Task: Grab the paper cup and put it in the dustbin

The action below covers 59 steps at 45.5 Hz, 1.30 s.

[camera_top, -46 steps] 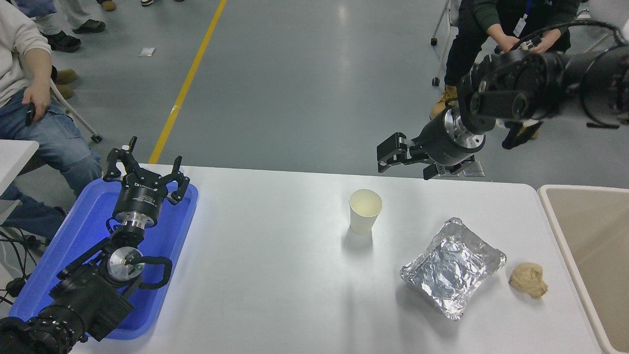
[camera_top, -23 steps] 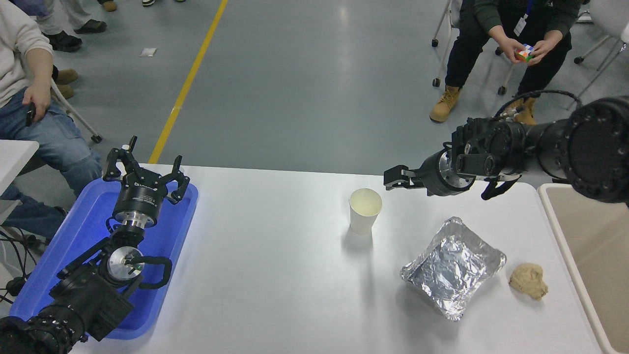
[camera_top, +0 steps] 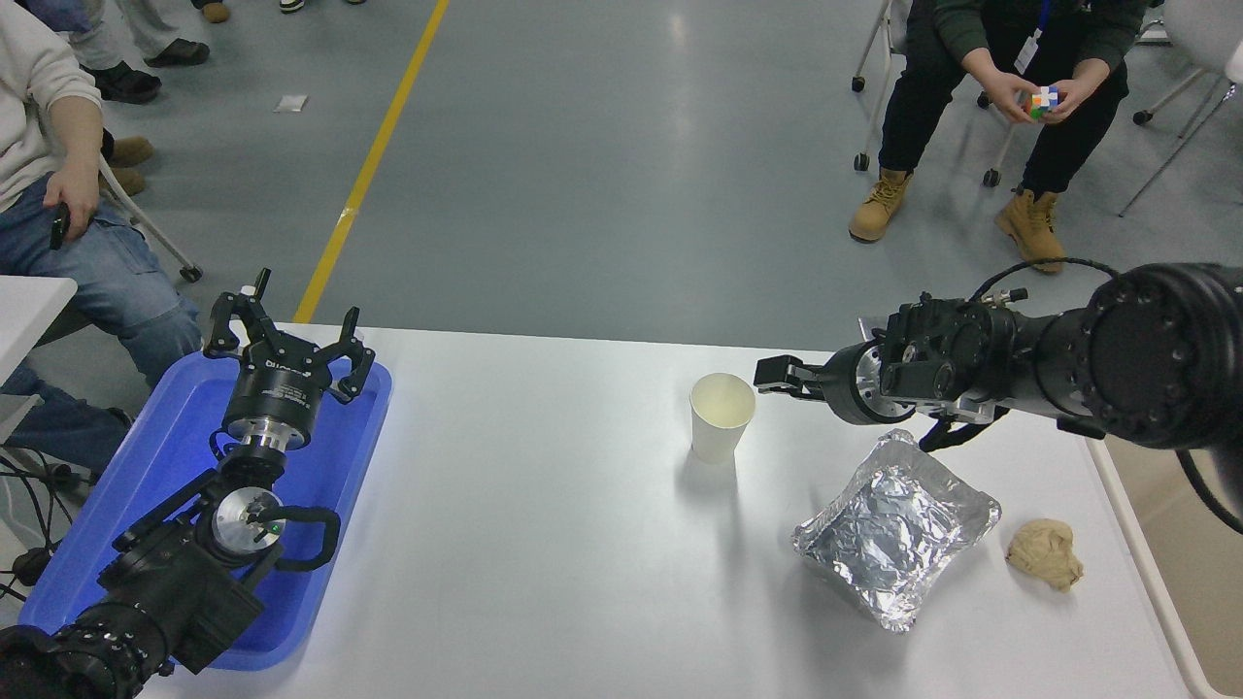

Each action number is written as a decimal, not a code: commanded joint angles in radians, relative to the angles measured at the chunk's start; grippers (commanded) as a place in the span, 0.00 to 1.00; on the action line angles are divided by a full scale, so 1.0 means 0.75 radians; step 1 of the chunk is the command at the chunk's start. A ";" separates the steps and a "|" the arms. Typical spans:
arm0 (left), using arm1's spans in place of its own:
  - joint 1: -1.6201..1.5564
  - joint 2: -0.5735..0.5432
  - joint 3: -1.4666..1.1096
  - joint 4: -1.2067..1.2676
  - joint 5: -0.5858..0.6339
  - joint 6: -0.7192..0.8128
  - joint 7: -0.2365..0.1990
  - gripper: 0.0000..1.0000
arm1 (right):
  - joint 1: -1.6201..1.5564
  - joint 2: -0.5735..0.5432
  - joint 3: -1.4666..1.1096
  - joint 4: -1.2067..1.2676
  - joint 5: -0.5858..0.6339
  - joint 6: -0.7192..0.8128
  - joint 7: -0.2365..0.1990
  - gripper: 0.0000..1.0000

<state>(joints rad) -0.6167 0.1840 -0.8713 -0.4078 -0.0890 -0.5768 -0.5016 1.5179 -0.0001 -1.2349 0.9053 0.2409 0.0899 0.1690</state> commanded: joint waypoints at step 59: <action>0.000 -0.002 0.000 0.000 0.000 0.000 0.000 1.00 | -0.173 0.000 0.278 -0.111 -0.399 -0.030 0.000 0.99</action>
<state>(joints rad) -0.6167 0.1827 -0.8713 -0.4080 -0.0890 -0.5768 -0.5016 1.4110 0.0000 -1.0366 0.8433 -0.0537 0.0678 0.1703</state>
